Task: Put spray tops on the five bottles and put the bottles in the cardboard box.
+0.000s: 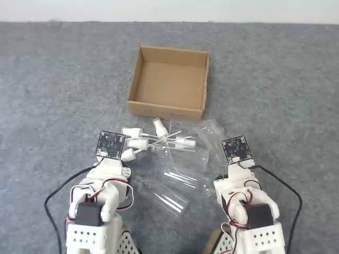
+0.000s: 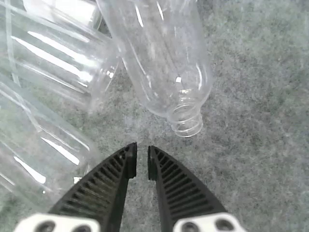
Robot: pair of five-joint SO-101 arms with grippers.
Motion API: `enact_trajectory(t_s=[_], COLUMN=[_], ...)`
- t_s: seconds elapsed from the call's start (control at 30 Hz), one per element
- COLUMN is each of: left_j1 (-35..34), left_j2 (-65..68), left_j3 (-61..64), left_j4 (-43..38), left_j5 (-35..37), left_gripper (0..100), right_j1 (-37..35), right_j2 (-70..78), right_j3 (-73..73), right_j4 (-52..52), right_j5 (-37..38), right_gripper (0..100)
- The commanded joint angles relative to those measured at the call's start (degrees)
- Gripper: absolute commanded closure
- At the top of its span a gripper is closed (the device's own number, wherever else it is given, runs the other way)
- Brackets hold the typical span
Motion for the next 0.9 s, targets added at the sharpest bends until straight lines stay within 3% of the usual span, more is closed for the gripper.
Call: enact_trajectory(t_s=[0.0, 0.7, 0.87], left_j1=[-0.18, -0.18, -0.18], left_j2=[-1.23, -1.23, -1.23], left_j3=[-0.84, -0.84, -0.84], left_j4=[0.26, 0.26, 0.26], left_j5=[0.70, 0.70, 0.70], left_gripper=[99, 99, 99], right_j1=[0.92, 10.24, 10.51], right_j2=[-0.92, -0.92, -0.92], right_j3=[1.41, -15.56, -20.13], right_j4=[0.31, -1.27, -5.32], right_j5=[0.97, 1.32, 11.96], right_gripper=[99.0, 98.8, 98.8])
